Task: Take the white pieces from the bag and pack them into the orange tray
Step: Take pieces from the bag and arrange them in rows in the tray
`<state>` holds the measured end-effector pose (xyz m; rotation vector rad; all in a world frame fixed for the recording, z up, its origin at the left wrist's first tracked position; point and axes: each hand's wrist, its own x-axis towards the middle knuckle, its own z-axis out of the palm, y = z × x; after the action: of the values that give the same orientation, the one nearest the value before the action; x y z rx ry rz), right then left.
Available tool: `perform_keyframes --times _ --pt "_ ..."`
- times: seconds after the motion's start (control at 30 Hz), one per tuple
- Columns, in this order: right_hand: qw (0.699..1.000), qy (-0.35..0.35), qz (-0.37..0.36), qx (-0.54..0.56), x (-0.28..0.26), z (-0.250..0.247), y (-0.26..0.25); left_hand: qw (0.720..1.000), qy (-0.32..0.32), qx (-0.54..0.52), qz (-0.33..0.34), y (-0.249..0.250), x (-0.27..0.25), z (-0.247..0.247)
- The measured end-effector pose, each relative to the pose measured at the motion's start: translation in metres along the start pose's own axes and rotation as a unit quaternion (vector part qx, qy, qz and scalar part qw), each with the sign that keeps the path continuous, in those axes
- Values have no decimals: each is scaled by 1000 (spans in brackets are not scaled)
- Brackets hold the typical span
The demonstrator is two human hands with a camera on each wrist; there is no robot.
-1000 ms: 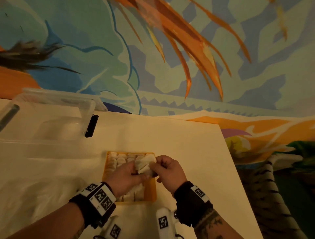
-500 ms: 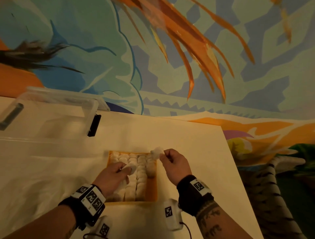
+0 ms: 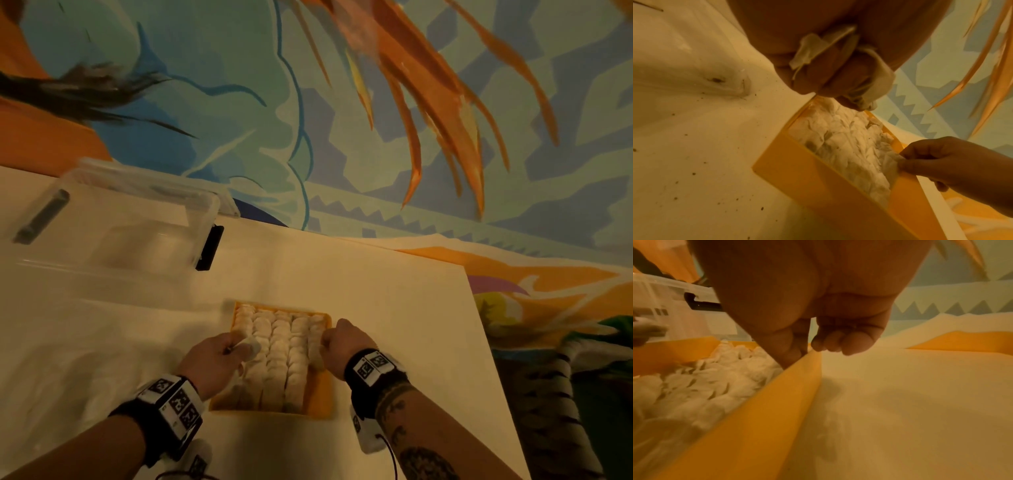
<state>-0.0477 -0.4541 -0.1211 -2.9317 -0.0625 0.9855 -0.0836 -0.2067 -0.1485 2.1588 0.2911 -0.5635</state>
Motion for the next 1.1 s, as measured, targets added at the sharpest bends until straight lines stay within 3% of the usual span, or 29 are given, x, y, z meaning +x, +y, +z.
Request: perform_keyframes --times 0.33,0.5,0.63,0.73,0.83,0.93,1.03,1.1 --pt "995 78 30 49 7 22 -13 999 -14 29 -16 -6 7 -1" --pt "991 60 86 87 17 28 -17 999 -12 29 -10 -5 7 -1" --pt "989 70 86 99 16 29 -18 999 -32 24 20 5 2 -4" --pt "985 135 58 94 4 22 -20 999 -37 0 30 9 1 -5" --pt "953 203 -50 219 -13 8 -25 998 -47 -5 47 23 -3 -2" --pt "917 123 -126 357 -32 1 -35 995 -61 -6 83 41 -10 2" --pt "891 121 -118 422 -40 6 -33 990 -67 -44 119 58 -17 7" --pt "835 115 -92 530 -48 6 -28 983 -74 -98 134 65 -23 11"
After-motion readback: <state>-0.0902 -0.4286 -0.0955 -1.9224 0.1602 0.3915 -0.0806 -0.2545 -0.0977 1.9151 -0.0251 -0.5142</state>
